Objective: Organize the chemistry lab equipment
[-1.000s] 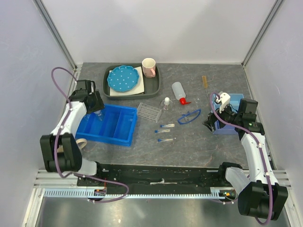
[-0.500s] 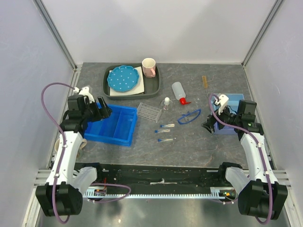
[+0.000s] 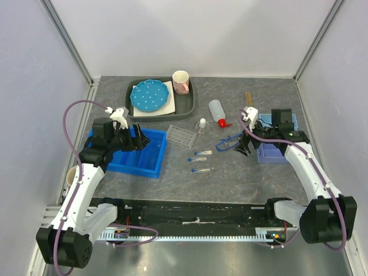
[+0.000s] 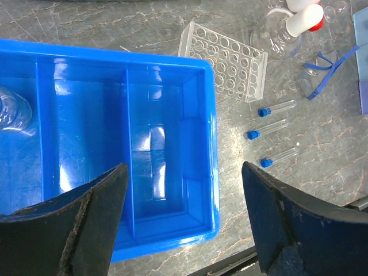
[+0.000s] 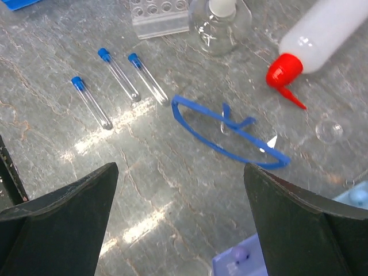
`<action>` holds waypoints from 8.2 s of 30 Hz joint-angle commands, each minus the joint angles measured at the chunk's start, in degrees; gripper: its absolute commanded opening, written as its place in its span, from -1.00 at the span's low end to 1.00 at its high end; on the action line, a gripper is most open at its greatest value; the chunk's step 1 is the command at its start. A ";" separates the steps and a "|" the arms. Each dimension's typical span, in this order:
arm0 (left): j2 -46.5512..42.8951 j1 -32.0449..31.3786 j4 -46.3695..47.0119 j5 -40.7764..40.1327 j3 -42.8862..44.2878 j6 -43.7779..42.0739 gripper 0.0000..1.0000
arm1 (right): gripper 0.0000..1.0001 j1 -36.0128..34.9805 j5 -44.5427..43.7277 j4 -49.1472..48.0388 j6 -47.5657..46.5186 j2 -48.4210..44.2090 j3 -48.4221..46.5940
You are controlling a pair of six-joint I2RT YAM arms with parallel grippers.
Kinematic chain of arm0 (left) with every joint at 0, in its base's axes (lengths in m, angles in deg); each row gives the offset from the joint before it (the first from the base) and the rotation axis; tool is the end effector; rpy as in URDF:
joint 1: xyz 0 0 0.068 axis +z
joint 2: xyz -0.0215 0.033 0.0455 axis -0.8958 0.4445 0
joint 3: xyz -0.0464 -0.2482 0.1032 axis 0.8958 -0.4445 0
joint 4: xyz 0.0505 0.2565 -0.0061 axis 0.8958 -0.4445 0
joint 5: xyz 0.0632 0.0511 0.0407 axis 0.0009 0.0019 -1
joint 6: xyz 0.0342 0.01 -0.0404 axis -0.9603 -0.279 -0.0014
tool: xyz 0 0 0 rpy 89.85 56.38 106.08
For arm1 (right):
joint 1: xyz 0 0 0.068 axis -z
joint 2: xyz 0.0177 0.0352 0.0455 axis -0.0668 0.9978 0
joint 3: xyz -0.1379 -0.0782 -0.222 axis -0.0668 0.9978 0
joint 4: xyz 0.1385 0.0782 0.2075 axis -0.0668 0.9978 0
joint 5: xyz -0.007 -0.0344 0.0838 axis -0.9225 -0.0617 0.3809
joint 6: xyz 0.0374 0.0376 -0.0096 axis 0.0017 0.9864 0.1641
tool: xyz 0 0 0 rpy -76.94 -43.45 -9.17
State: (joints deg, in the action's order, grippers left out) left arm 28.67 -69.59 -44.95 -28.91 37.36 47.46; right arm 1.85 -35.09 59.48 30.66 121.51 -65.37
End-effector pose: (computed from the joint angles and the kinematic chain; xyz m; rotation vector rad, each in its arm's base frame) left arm 0.1914 -0.0314 0.2893 0.0292 2.2176 -0.5485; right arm 0.2230 0.0328 0.2741 -1.0310 1.9321 0.6051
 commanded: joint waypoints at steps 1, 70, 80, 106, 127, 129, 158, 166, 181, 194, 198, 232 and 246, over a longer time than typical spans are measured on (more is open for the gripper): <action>-0.44 -0.70 2.09 0.13 0.12 -2.42 0.72 | 0.96 -5.75 -3.72 -3.21 1.35 4.98 -5.64; 0.00 -1.67 1.92 -2.77 0.12 -2.60 0.73 | 0.46 -22.37 -15.15 -22.73 1.80 52.36 -31.67; -0.79 -1.67 2.01 -3.21 0.12 -2.60 0.73 | -0.04 -22.28 -15.68 -23.52 1.62 45.51 -29.83; -14.14 -1.67 1.30 -31.67 -0.50 2.32 0.74 | -0.06 -41.34 -12.61 -15.61 3.81 39.70 -41.49; -36.48 -1.67 6.40 -46.19 -4.80 2.41 0.74 | -0.04 -54.97 -18.75 -15.61 19.38 72.47 -77.28; -36.30 -1.67 6.40 -46.10 -4.72 2.33 0.74 | -0.03 -55.06 -20.77 -15.35 18.68 73.62 -78.34; -35.95 -1.67 7.10 -42.23 -4.89 1.71 0.74 | 0.96 -55.50 -29.84 -13.68 12.87 75.48 -78.34; -36.83 -1.67 7.10 -41.09 -4.89 1.53 0.74 | 0.96 -55.59 -28.26 -11.40 12.70 71.70 -79.22; -38.85 -1.67 9.04 -36.00 -6.38 -1.18 1.00 | 0.96 -54.54 -22.63 -3.22 8.30 58.00 -74.93; -33.85 -1.67 12.29 -15.01 -6.65 2.06 1.00 | 0.96 -44.81 -16.84 -4.54 5.04 30.95 -47.08; -28.75 -1.67 10.10 -5.69 -4.37 6.10 1.00 | 0.96 -37.23 -9.37 -3.31 5.67 23.90 -40.30; 34.61 -43.06 2.37 -15.42 23.22 0.93 0.94 | 0.96 12.61 12.27 -19.22 26.49 1.38 -0.12; 59.58 -45.44 -6.43 -18.24 50.03 -6.20 0.84 | 0.96 14.11 7.43 -17.37 25.09 -1.87 -1.17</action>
State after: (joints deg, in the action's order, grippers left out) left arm 85.47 -114.55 -48.95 -45.43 82.16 44.93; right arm 15.45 -27.13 42.65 56.37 120.90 -63.78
